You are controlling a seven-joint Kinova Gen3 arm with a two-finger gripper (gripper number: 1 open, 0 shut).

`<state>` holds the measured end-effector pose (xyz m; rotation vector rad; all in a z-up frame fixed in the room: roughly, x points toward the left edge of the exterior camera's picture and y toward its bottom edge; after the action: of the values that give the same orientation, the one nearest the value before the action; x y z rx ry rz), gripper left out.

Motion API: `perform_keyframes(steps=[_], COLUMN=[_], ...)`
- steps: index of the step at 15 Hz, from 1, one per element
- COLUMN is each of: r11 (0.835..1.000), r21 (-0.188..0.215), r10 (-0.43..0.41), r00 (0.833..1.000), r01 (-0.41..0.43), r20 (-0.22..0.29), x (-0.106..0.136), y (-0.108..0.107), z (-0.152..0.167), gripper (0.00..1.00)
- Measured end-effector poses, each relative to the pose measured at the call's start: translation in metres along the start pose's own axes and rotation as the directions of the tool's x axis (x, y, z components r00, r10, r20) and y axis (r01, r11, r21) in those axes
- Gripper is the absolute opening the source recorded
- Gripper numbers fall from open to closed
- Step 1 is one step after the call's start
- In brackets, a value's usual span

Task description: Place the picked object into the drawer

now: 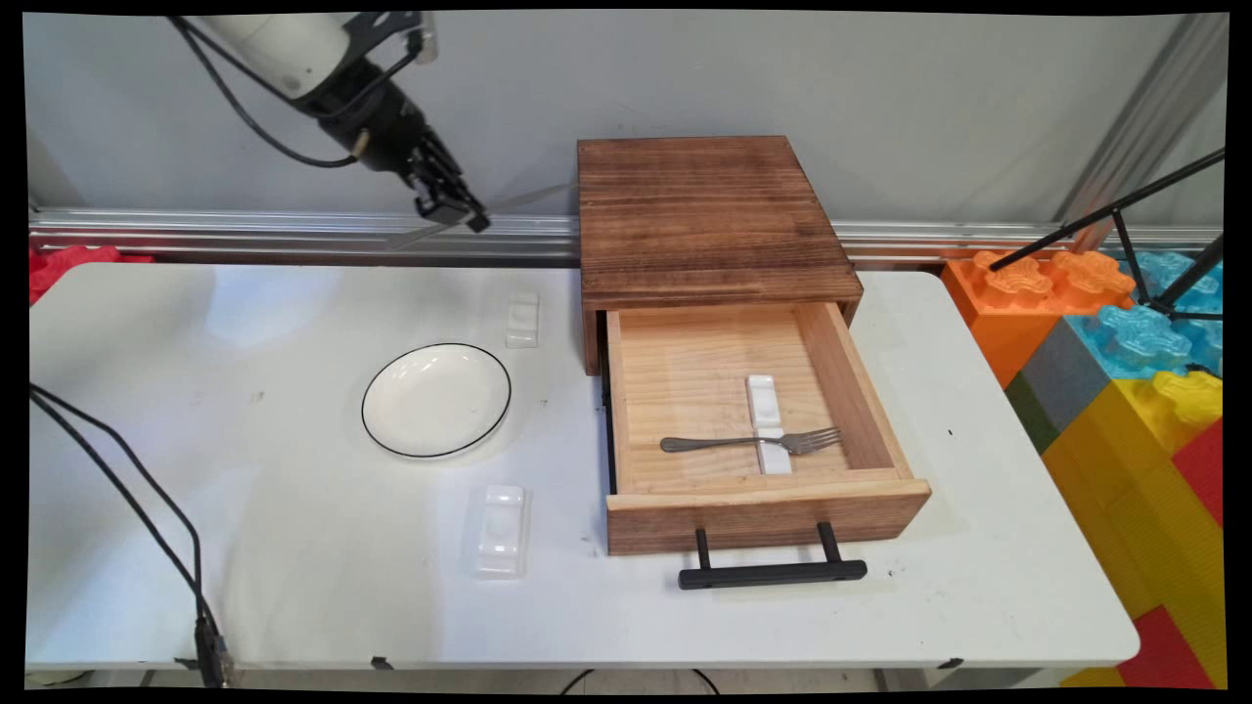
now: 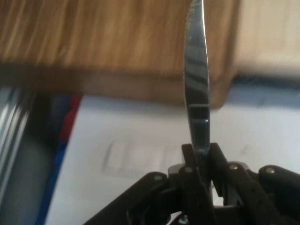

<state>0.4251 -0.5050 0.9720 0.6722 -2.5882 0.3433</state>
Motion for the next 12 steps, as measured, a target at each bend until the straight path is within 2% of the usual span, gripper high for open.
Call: perform_keyframes(steps=[3,6,9,12], r11=[0.998,0.995,0.986,0.977], r21=[-0.048,-0.080,-0.118,-0.137], r10=[0.024,0.049,0.100,0.141], r00=[0.999,0.996,0.988,0.978], r01=[-0.026,-0.055,-0.114,-0.162], r20=[-0.044,-0.073,-0.116,-0.151], x=[0.033,0.059,0.098,0.134], y=[0.025,0.045,0.071,0.092], z=[0.003,0.012,0.033,0.059], gripper=[0.00,0.00,0.00,0.00])
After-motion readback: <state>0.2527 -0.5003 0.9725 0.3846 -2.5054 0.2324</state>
